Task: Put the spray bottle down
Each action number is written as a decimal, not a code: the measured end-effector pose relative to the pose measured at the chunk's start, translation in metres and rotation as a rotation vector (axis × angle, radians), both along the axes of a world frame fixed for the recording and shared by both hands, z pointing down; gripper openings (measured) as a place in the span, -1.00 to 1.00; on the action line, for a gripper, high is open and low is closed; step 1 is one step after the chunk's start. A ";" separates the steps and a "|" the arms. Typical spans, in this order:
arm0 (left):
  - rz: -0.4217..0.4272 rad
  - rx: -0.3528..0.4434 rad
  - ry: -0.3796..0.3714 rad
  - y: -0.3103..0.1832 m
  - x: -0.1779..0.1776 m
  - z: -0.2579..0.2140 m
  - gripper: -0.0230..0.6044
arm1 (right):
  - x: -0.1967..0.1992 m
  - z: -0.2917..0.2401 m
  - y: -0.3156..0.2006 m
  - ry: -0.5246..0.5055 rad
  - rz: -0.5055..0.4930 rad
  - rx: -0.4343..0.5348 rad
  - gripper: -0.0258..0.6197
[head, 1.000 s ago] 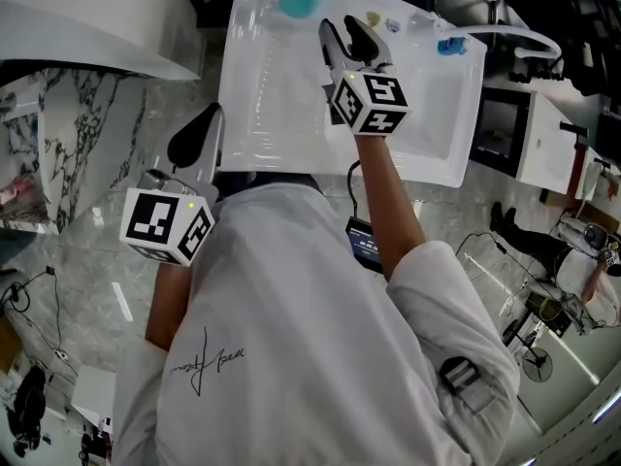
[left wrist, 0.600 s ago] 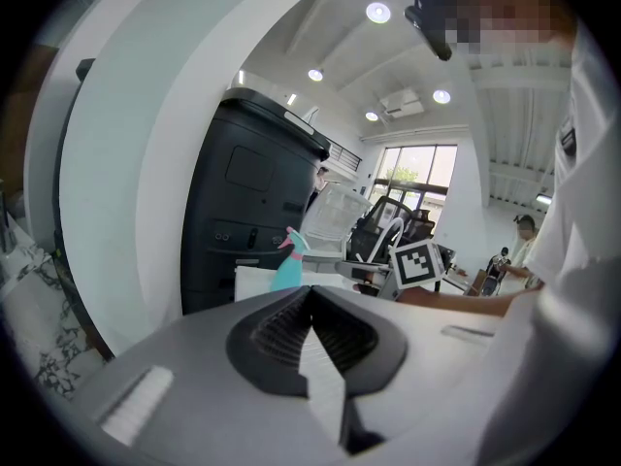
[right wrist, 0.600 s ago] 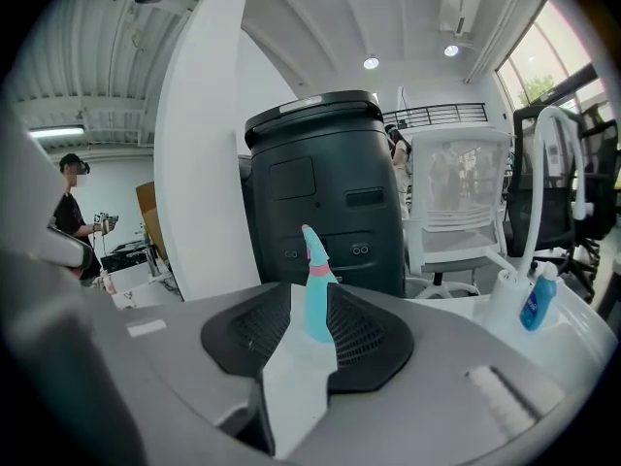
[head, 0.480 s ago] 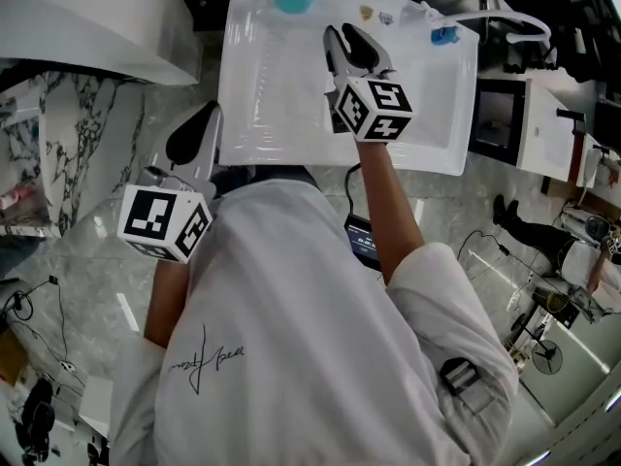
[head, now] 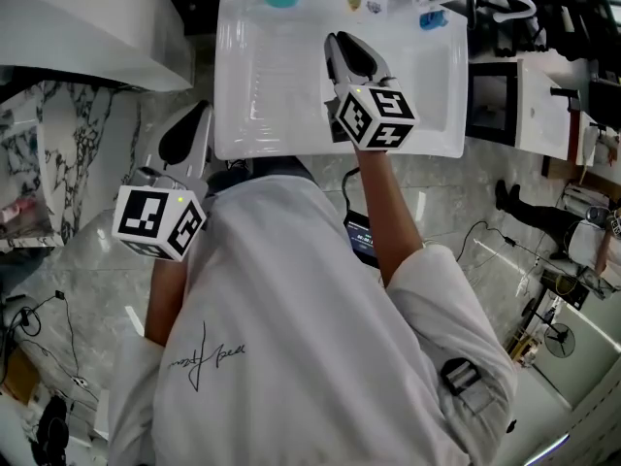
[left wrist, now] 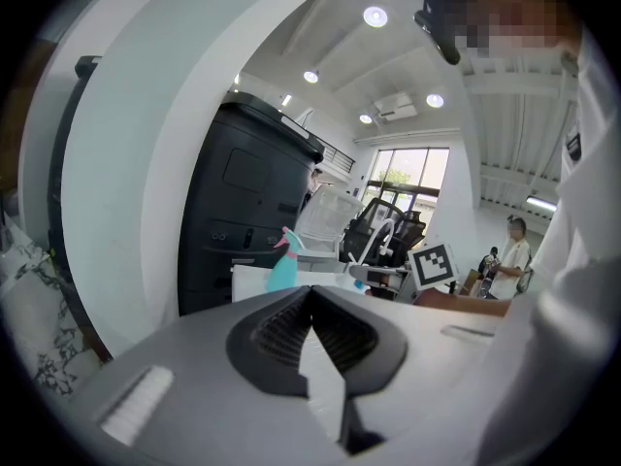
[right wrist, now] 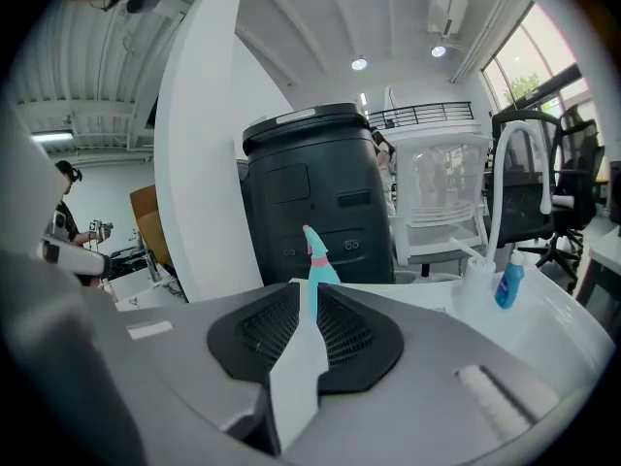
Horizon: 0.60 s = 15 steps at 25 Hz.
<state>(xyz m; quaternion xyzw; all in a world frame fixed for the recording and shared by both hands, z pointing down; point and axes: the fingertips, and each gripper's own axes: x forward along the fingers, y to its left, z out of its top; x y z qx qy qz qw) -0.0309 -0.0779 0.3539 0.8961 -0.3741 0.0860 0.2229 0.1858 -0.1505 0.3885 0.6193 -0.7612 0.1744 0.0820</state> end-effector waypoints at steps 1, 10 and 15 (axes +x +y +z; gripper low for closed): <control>0.005 0.003 0.002 0.001 0.000 -0.001 -0.91 | 0.001 -0.001 0.003 -0.001 0.002 -0.003 -0.76; 0.061 0.014 -0.021 0.009 0.000 0.003 -0.91 | 0.000 -0.006 0.030 -0.029 0.026 -0.006 -0.83; 0.072 0.014 -0.011 0.007 -0.003 0.002 -0.91 | -0.004 -0.006 0.042 -0.014 0.023 -0.016 -0.85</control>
